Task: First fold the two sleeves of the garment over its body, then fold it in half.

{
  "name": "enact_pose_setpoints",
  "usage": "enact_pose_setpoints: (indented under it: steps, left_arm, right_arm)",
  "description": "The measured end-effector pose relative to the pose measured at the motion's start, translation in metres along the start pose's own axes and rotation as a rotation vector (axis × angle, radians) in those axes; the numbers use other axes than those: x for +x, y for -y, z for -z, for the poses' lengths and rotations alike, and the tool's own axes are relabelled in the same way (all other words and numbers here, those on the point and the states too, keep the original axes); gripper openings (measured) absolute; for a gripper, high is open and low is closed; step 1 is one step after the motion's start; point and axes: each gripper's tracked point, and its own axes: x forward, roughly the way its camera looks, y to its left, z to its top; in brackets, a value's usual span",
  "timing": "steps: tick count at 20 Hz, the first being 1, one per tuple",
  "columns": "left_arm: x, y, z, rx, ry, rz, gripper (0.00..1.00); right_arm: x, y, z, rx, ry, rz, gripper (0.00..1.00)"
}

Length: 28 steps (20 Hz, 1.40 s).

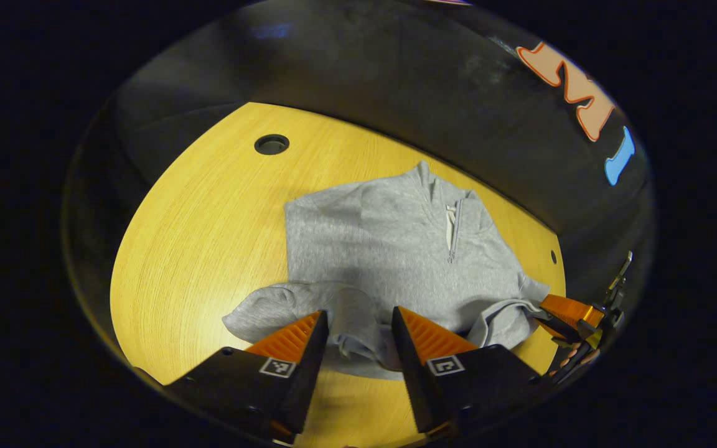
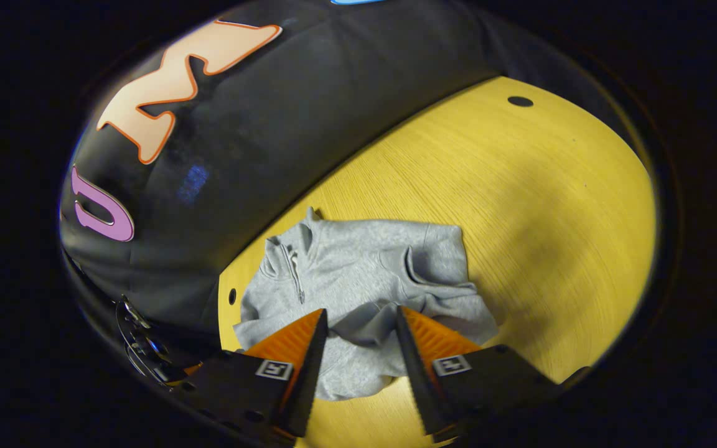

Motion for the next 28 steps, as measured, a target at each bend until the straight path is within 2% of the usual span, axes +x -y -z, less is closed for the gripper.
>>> enact_pose_setpoints:
  steps: [2,3,4,5,7,10,11,12,15,20,21,22,28]
  left_arm:
    - [-0.008,-0.005,-0.02,0.032,0.093,-0.048,0.89]
    - [-0.014,-0.006,-0.035,0.051,0.159,-0.067,0.96]
    - [-0.025,-0.004,-0.049,0.07,0.229,-0.079,0.96]
    - [-0.037,0.0,-0.062,0.091,0.298,-0.082,0.96]
    - [-0.066,0.014,-0.085,0.146,0.444,-0.073,0.96]
    - [-0.113,0.033,-0.103,0.26,0.639,-0.08,0.96]
    - [-0.129,0.036,-0.104,0.288,0.686,-0.087,0.95]
    - [-0.145,0.041,-0.102,0.313,0.727,-0.08,0.96]
    - [-0.186,0.057,-0.083,0.35,0.813,-0.05,0.95]
    - [-0.228,0.047,-0.049,0.397,0.925,-0.091,0.95]
    - [-0.23,0.044,-0.044,0.407,0.928,-0.112,0.94]
    - [-0.233,0.043,-0.038,0.412,0.927,-0.117,0.94]
    - [-0.24,0.043,-0.026,0.419,0.911,-0.128,0.94]
  right_arm:
    - [-0.011,0.003,-0.019,-0.06,0.085,0.014,0.94]
    - [-0.02,0.004,-0.029,-0.085,0.133,0.02,0.89]
    - [-0.029,0.004,-0.038,-0.108,0.179,0.022,0.97]
    - [-0.038,0.003,-0.048,-0.133,0.229,0.017,0.93]
    - [-0.068,-0.006,-0.063,-0.204,0.334,-0.001,0.98]
    - [-0.112,-0.019,-0.073,-0.359,0.49,-0.021,0.98]
    - [-0.129,-0.02,-0.078,-0.409,0.551,-0.004,0.94]
    - [-0.145,-0.021,-0.082,-0.452,0.612,0.006,0.98]
    - [-0.184,-0.034,-0.077,-0.525,0.704,-0.023,0.95]
    - [-0.223,-0.039,-0.072,-0.661,0.819,-0.027,0.99]
    - [-0.229,-0.042,-0.068,-0.671,0.831,-0.035,0.96]
    - [-0.234,-0.043,-0.066,-0.679,0.848,-0.041,0.98]
    - [-0.245,-0.059,-0.05,-0.692,0.863,-0.096,0.99]
